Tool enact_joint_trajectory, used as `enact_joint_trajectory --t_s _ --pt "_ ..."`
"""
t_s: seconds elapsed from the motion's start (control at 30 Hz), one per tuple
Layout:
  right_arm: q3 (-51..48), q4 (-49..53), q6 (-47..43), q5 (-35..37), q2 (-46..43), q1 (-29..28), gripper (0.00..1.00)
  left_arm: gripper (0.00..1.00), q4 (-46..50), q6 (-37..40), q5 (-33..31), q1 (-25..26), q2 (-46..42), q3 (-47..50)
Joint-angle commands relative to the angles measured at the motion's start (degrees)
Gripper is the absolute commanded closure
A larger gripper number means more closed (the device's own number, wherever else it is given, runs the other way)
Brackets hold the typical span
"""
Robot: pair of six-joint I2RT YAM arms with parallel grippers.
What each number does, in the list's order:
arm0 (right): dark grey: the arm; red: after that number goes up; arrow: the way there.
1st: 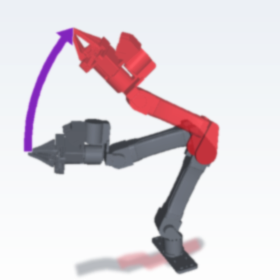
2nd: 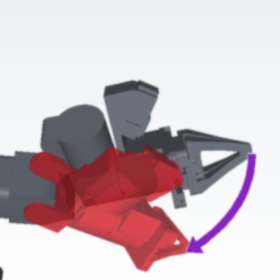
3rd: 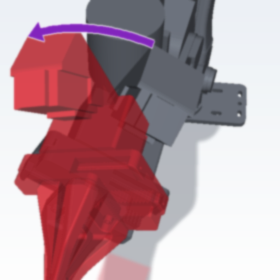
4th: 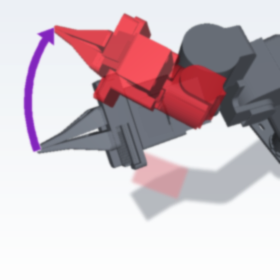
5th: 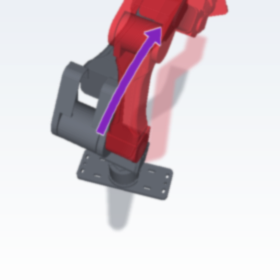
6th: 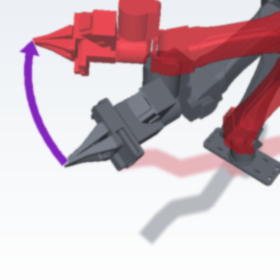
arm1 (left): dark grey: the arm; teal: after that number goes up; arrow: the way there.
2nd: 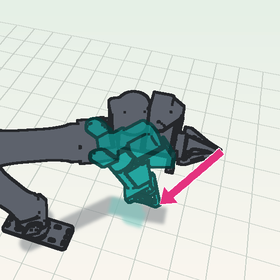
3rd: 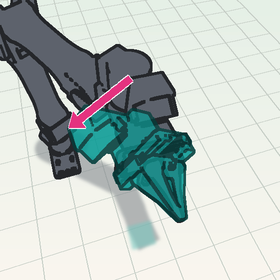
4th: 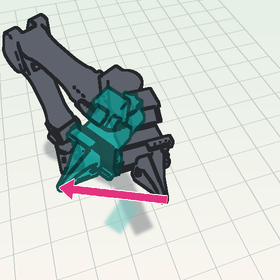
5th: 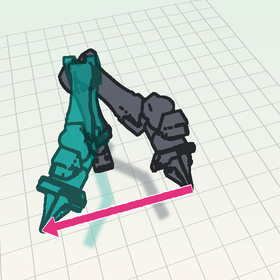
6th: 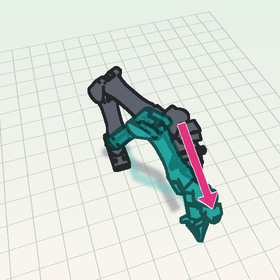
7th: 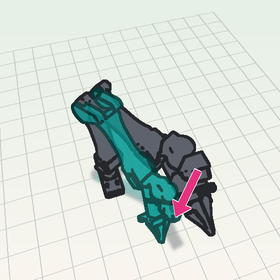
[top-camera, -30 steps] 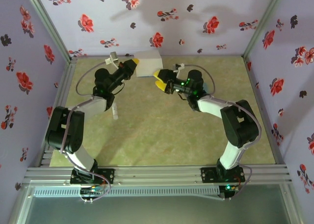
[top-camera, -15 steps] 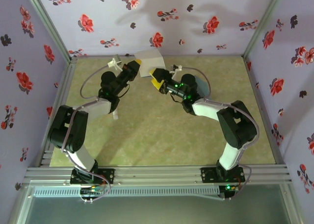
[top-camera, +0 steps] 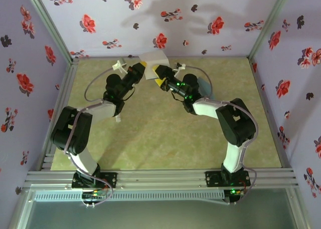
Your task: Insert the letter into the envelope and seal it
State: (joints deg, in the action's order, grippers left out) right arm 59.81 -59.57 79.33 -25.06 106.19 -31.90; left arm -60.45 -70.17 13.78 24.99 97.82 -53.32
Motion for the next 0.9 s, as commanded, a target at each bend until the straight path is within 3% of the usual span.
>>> enact_joint_trajectory --t_s 0.0,0.63,0.73,0.87 --pt "0.2 -3.6 0.5 3.3 -1.3 -0.3 0.23 1.0 -3.6 -0.3 -1.8 0.3 0.6 0.2" --pt "-1.9 -1.8 0.7 7.4 -3.5 -0.5 0.66 1.0 -4.1 -1.3 -2.9 0.7 1.2 0.9" --pt "-1.6 -1.9 1.1 7.4 -3.2 -0.5 0.71 0.95 -4.2 -1.4 -2.9 0.9 1.4 0.8" --pt "-0.9 -1.3 1.2 6.9 -3.0 -0.6 0.84 0.8 -4.1 -1.2 -2.6 1.0 1.5 0.7"
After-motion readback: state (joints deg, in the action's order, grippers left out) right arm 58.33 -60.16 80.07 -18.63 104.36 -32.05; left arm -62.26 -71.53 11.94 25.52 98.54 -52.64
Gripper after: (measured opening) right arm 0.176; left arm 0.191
